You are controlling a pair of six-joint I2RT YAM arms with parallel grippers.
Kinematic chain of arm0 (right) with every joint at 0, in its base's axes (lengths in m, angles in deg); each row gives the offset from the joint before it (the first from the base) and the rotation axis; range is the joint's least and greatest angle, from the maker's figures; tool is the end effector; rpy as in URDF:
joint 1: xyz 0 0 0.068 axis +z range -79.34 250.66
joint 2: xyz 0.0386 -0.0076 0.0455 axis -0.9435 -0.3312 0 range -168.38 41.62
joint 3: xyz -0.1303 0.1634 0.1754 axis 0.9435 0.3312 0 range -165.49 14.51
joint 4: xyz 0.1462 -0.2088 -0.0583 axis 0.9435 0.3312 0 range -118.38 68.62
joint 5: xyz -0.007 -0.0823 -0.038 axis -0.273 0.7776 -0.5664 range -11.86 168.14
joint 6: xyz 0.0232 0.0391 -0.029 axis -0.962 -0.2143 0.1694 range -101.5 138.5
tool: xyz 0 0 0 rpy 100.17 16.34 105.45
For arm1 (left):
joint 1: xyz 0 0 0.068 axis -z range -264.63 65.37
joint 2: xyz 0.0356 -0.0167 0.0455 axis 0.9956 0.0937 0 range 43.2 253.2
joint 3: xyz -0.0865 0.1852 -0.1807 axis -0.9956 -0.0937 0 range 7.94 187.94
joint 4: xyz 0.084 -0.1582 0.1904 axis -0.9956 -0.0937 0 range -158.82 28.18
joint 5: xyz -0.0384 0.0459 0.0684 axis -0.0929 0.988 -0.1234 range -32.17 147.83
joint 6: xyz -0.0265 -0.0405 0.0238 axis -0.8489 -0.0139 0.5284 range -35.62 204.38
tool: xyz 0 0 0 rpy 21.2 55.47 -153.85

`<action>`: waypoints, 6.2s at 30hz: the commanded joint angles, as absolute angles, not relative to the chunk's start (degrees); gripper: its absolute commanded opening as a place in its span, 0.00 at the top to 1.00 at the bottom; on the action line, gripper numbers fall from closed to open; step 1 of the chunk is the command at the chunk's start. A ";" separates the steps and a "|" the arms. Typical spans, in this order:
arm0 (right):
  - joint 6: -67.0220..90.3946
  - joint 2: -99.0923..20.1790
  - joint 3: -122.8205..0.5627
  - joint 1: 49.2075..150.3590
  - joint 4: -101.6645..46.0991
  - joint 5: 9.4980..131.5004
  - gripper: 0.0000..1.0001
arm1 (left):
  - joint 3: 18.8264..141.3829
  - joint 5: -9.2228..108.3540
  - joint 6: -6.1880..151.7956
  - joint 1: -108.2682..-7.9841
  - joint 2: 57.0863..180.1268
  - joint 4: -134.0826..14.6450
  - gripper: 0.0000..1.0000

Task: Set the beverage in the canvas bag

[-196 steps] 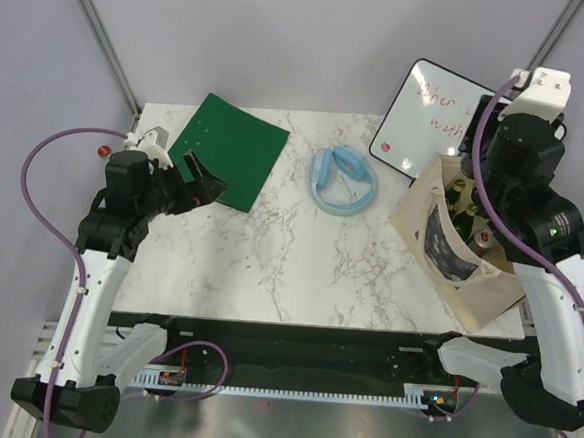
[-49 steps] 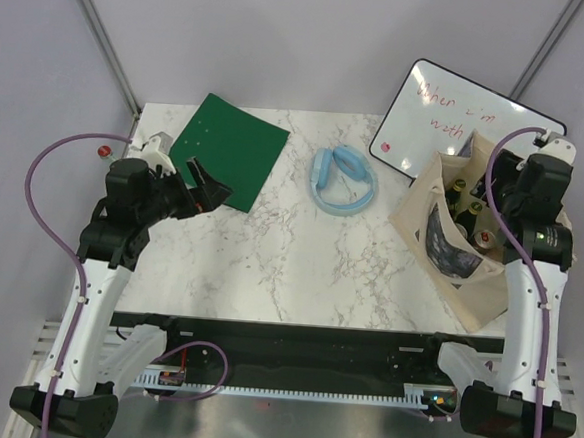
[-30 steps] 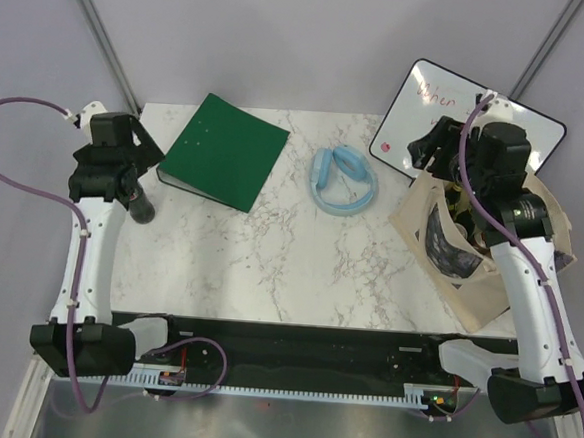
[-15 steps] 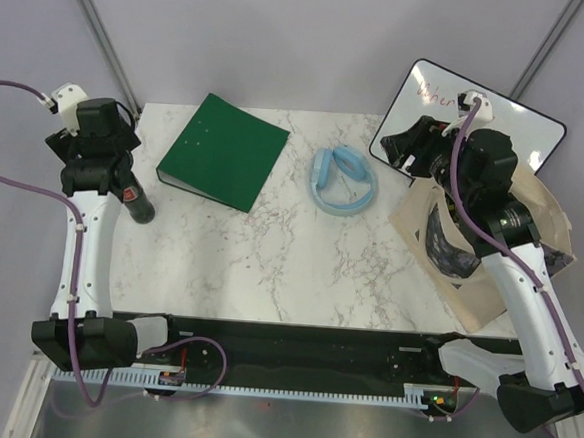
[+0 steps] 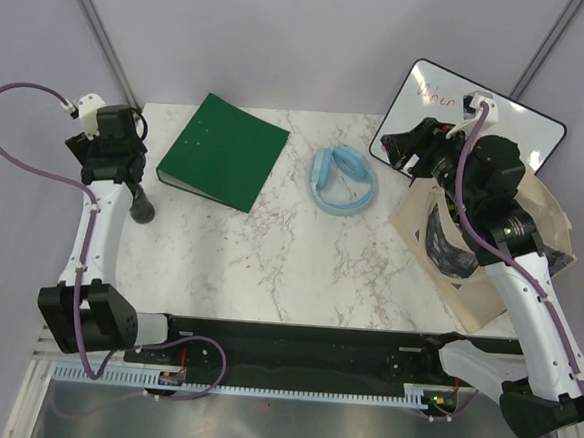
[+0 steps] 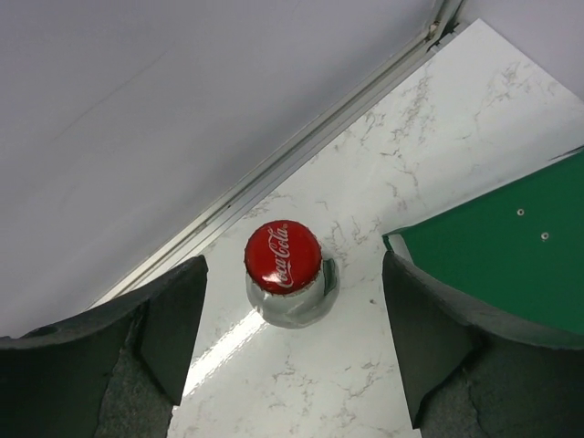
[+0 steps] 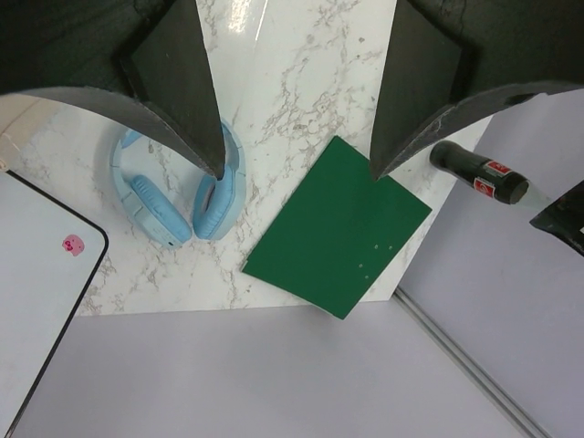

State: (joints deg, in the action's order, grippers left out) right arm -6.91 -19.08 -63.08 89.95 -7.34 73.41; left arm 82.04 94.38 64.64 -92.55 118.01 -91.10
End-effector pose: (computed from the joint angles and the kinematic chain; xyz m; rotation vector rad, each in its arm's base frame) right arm 0.2039 0.0745 0.4645 0.0252 1.6850 0.6597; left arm 0.2797 0.0603 0.3740 -0.8438 1.8399 0.5350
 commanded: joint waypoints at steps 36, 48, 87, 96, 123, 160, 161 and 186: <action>-7.96 -19.63 -55.90 90.26 -13.17 71.02 0.27 | 72.80 94.21 73.49 -88.59 112.92 -77.38 0.98; -7.60 -18.06 -54.67 90.26 -10.10 70.06 0.26 | 72.53 89.74 68.39 -70.66 101.66 -90.73 0.98; -0.31 -9.62 -53.61 90.34 1.68 80.08 0.23 | 92.40 73.92 70.58 -28.29 127.75 -73.86 0.81; -0.22 -8.39 -52.91 90.34 2.56 79.20 0.21 | 93.10 69.95 70.76 -27.76 128.10 -76.41 0.59; 1.10 -6.46 -49.14 90.52 -2.00 50.39 0.08 | 103.83 69.26 56.63 -43.27 123.72 -91.79 0.01; 11.03 -18.05 -19.76 113.10 -42.55 77.60 0.06 | 76.58 43.94 54.32 -68.72 116.06 -88.72 0.01; 11.20 -18.40 -21.69 113.11 -41.40 77.79 0.07 | 76.14 43.77 54.24 -68.63 116.06 -88.46 0.01; 13.58 -22.81 -23.99 114.43 -38.23 77.79 0.27 | 71.39 43.94 54.59 -68.63 114.92 -87.84 0.02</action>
